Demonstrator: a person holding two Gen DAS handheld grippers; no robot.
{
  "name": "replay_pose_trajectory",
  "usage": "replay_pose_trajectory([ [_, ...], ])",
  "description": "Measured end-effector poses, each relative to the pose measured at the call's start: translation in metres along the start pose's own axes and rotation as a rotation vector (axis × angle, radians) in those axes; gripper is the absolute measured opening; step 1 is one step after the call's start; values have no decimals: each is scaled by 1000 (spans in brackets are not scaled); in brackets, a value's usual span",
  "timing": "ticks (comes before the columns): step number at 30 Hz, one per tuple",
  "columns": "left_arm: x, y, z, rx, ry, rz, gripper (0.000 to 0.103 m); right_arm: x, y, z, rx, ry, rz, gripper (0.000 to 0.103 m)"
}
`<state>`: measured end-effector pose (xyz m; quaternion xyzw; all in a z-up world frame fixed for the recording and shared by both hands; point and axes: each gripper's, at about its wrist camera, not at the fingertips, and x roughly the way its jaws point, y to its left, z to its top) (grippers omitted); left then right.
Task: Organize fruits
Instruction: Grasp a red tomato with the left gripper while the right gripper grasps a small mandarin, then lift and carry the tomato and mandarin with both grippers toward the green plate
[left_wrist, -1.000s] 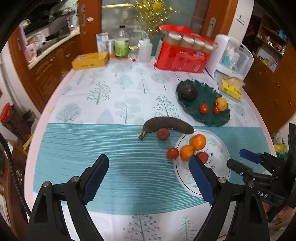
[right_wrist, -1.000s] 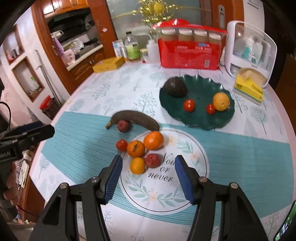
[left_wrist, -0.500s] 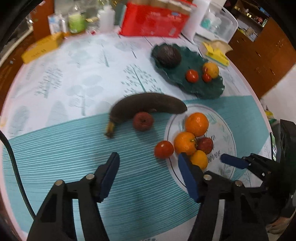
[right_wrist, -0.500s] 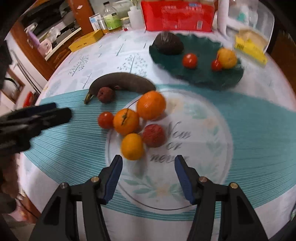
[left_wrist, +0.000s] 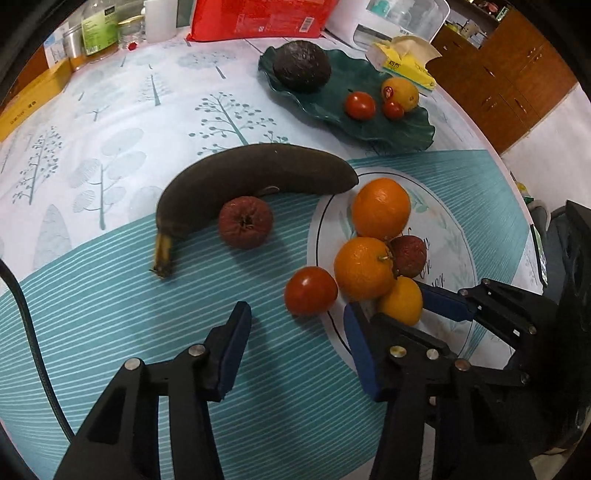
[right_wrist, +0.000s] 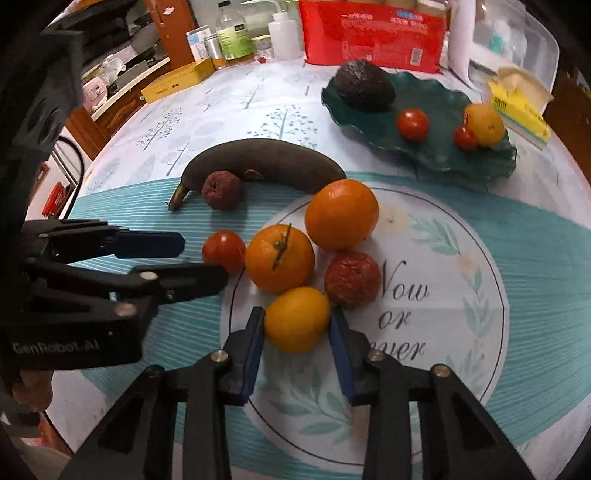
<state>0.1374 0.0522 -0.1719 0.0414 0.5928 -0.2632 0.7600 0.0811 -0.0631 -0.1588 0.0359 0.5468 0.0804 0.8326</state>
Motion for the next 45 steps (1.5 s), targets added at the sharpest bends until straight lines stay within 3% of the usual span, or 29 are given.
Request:
replay_pose_trajectory([
  [6, 4, -10, 3, 39, -29, 5, 45, -5, -10, -7, 23, -2, -1, 34],
  [13, 7, -15, 4, 36, -79, 46, 29, -9, -23, -15, 72, -10, -15, 34],
  [22, 3, -6, 2, -42, -87, 29, 27, -13, -25, -21, 85, 0, -22, 34],
  [31, -40, -16, -5, -44, -143, 6, 27, -40, -33, -21, 90, -13, -33, 34],
  [40, -103, -44, 16, -6, -254, -62, 27, -97, -50, 18, 95, -80, -70, 34],
  [45, -138, -66, 55, 44, -303, -30, 27, -148, -70, 67, 97, -158, -72, 34],
])
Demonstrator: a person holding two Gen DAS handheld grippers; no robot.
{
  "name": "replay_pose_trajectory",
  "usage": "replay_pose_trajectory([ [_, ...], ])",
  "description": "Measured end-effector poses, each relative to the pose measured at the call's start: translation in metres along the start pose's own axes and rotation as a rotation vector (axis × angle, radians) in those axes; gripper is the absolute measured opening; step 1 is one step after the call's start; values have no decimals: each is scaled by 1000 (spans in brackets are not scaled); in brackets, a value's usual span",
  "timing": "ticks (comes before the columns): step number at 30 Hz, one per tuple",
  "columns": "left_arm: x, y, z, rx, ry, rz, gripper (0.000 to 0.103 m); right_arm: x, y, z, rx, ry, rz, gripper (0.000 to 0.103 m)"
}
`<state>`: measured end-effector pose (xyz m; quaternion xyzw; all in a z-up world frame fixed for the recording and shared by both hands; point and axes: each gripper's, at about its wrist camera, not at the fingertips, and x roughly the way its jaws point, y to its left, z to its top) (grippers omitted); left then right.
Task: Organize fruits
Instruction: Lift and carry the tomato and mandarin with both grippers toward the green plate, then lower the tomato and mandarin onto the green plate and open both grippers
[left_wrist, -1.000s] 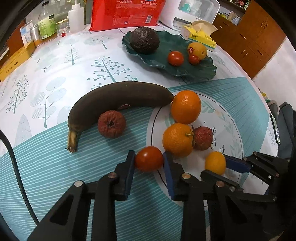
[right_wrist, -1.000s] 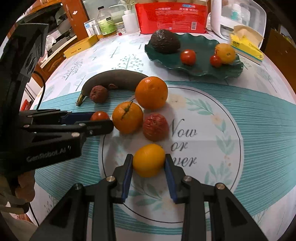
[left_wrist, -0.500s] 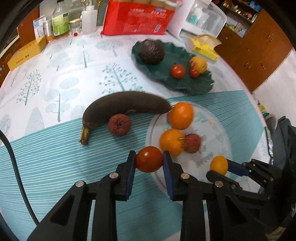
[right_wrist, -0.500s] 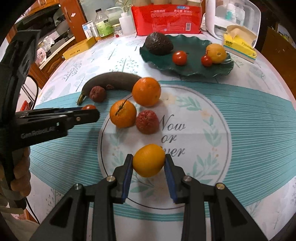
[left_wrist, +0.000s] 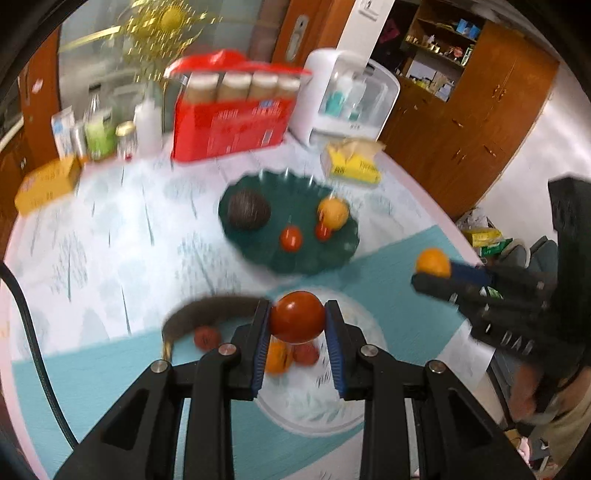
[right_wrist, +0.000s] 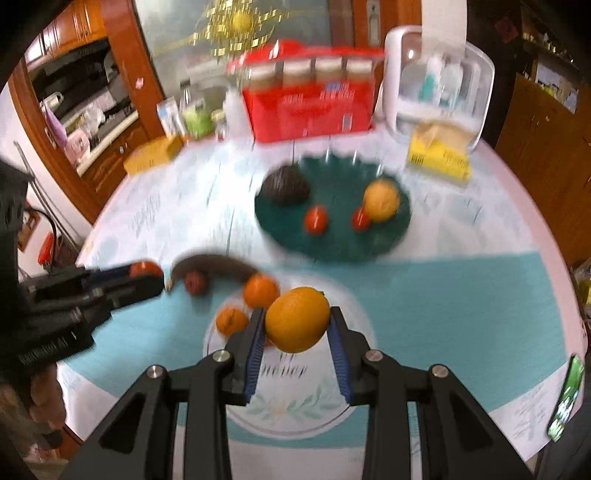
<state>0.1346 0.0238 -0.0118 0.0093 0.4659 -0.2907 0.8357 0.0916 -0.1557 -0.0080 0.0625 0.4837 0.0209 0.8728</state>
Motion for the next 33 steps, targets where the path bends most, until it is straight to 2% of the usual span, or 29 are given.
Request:
replay_pose_trajectory([
  [5, -5, -12, 65, -17, -50, 52, 27, -27, -23, 71, -47, -85, 12, 34],
  [9, 23, -16, 109, -66, -48, 118, 27, -21, -49, 125, -54, -144, 28, 34],
  [13, 73, -15, 123, -133, 22, 163, 27, 17, -76, 154, -12, -87, 113, 34],
  [17, 125, -16, 118, -179, 97, 207, 27, 67, -88, 161, -50, 14, 144, 34],
  [21, 169, -11, 109, -222, 144, 246, 27, 122, -89, 154, -104, 98, 150, 34],
  [24, 196, -3, 103, -255, 171, 271, 27, 162, -92, 148, -95, 152, 160, 34],
  [31, 238, 11, 84, -296, 251, 298, 28, 230, -86, 134, -95, 233, 168, 34],
  [33, 240, 12, 83, -308, 236, 288, 34, 239, -84, 132, -111, 220, 154, 34],
])
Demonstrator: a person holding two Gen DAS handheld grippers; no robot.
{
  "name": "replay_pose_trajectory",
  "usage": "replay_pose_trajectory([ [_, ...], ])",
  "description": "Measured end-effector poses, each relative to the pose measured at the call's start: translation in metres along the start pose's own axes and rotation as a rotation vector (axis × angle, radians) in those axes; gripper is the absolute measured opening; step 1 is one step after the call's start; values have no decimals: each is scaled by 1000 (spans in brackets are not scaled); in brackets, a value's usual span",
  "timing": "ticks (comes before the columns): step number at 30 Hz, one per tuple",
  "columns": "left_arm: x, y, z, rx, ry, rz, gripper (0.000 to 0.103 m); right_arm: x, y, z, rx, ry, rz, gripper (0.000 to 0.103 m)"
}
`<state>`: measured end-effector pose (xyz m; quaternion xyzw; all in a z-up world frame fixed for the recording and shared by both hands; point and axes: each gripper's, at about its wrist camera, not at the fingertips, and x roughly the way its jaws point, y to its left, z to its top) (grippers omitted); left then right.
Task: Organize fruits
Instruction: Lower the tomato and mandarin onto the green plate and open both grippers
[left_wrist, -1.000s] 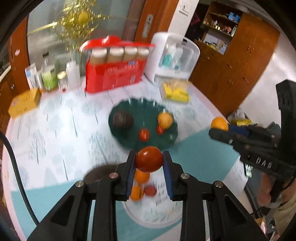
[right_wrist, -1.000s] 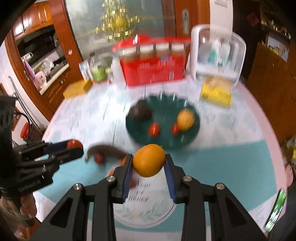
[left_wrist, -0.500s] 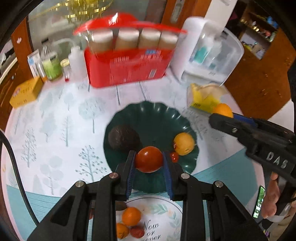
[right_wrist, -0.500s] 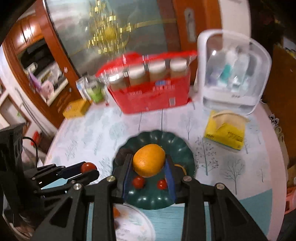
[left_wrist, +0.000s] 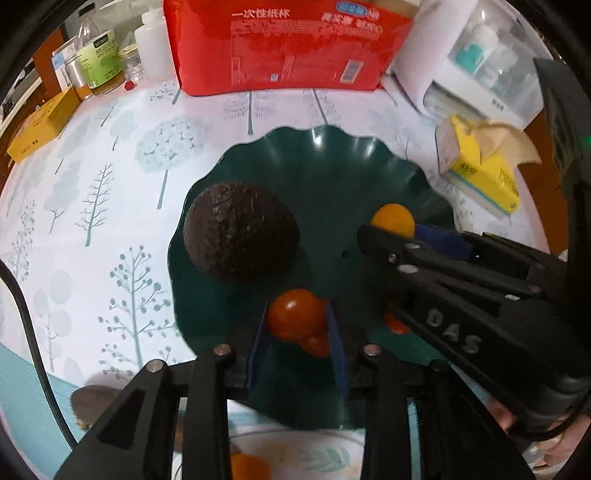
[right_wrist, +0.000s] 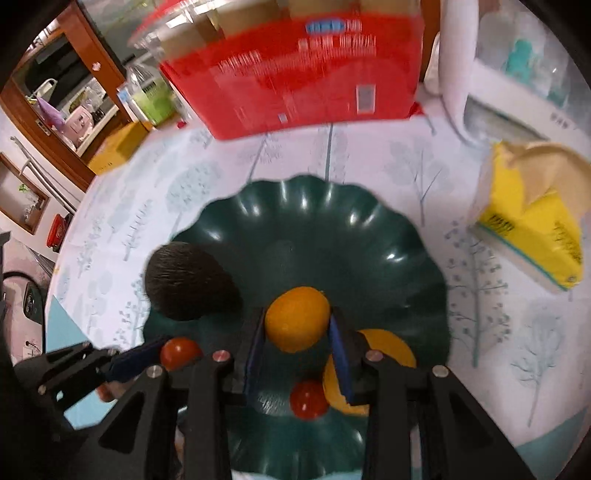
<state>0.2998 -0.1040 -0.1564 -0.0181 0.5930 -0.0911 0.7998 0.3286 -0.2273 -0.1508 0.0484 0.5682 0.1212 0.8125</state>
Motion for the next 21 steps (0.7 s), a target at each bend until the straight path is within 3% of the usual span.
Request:
replay_pose_trajectory([
  [1, 1, 0, 1, -3, 4, 1, 40, 1, 2, 1, -12, -11, -17, 35],
  [4, 4, 1, 4, -17, 22, 22, 71, 3, 6, 2, -40, -12, -35, 36],
  [5, 2, 0, 4, -18, 15, 27, 76, 3, 6, 3, -43, -11, -28, 36],
  [12, -17, -3, -5, 1, -22, 61, 82, -21, 15, -4, -87, -87, -28, 43],
  [21, -50, 5, -24, -28, -52, 91, 85, -56, 29, -14, -89, -152, 9, 44],
])
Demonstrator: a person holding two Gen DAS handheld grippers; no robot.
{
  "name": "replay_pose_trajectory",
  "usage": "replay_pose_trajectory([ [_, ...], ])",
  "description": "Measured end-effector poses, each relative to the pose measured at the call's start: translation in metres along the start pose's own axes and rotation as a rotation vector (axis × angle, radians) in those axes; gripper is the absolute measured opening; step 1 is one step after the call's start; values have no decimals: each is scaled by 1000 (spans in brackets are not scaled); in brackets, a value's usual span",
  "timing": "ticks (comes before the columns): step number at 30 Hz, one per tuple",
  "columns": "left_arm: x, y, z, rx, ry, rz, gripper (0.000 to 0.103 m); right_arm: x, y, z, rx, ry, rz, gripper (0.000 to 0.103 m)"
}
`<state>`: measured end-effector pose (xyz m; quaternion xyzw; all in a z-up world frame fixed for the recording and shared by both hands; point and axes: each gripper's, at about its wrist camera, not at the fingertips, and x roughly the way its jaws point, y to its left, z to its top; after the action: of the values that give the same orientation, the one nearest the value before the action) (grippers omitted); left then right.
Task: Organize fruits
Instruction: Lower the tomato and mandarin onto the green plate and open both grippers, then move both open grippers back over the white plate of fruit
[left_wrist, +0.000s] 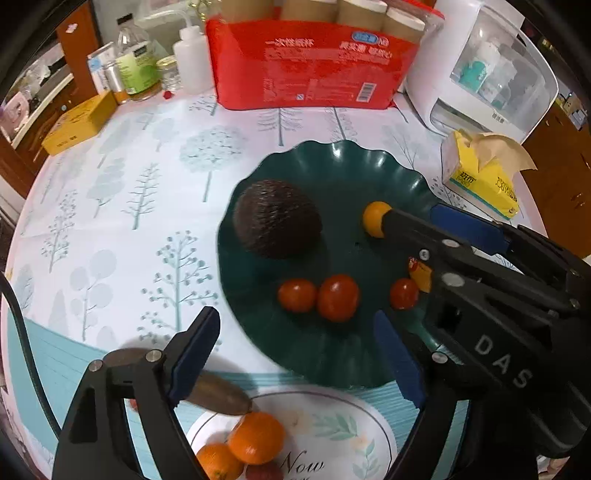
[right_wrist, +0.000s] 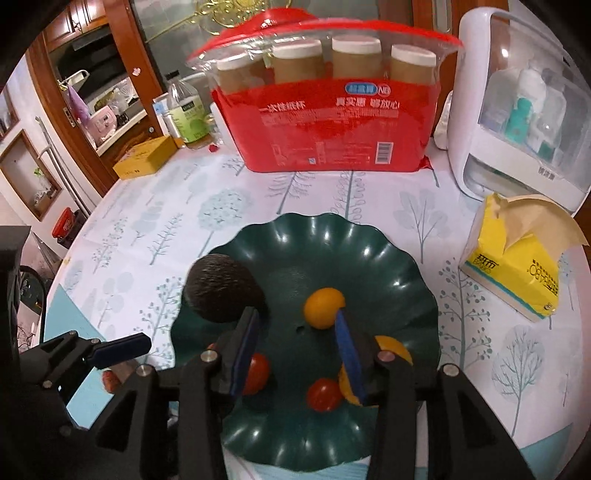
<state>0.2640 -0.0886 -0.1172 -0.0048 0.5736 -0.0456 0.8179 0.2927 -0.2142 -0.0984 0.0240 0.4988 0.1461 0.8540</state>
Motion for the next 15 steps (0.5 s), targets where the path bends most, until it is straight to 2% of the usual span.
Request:
replay_pose_trajectory([
  [11, -42, 13, -16, -13, -30, -8, 85, -38, 14, -14, 11, -49, 29, 44],
  [15, -61, 18, -24, -14, -57, 26, 85, -54, 18, -19, 11, -66, 40, 44],
])
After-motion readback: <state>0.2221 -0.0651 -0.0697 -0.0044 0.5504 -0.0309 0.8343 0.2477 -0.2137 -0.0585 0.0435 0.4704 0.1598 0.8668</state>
